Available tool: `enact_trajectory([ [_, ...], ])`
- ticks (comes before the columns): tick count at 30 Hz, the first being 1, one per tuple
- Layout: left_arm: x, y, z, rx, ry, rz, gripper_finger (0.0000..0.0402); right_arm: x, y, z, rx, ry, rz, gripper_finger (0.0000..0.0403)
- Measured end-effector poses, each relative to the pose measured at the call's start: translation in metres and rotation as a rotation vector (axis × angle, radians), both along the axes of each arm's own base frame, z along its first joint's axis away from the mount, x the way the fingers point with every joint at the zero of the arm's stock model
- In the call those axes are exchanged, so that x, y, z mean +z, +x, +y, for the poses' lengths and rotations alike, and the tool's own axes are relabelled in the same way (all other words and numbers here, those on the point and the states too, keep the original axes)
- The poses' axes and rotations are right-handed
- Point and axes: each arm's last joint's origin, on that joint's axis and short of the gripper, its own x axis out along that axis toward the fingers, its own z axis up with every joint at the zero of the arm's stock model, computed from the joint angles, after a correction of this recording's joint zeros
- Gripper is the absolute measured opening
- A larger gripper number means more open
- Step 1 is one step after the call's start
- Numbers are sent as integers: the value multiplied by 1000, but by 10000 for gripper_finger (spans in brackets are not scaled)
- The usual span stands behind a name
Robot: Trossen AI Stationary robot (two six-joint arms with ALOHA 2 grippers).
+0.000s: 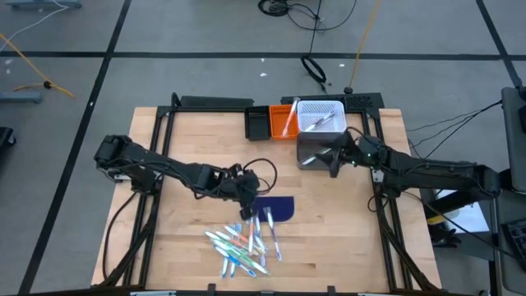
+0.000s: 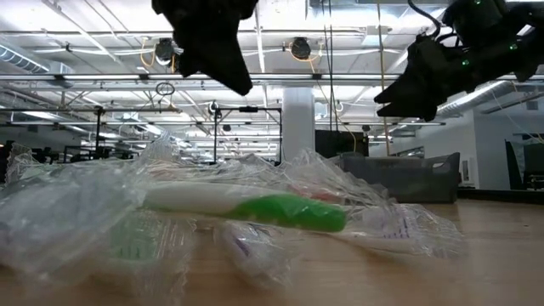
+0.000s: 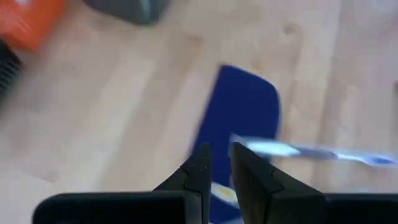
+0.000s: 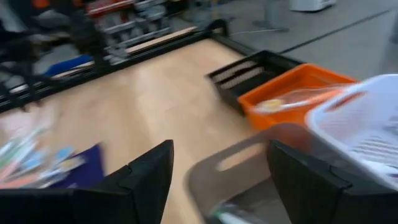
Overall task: Pick & Place Toothbrushes
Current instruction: Put the orange toothbrush into the orange bin
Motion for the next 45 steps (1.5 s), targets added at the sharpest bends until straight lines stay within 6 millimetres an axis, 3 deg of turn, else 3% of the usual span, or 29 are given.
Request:
enact_trajectory([
  [11,-44,-3,-23,14,-180,162,71,-2,8,26,150,-7,26,242],
  [22,-52,-2,-28,152,-339,200,193,-3,8,30,159,-31,40,242],
  [29,-75,6,-40,218,-466,257,224,-4,8,30,163,-30,45,242],
  [35,-102,14,-46,250,-543,325,225,-4,8,30,164,-33,45,242],
  [38,-106,15,-44,285,-574,351,218,-4,8,30,165,-33,47,242],
  [41,-105,15,-41,293,-585,350,180,-4,8,30,165,-32,48,242],
  [45,-94,14,-38,294,-587,324,88,-4,8,30,165,-32,49,242],
])
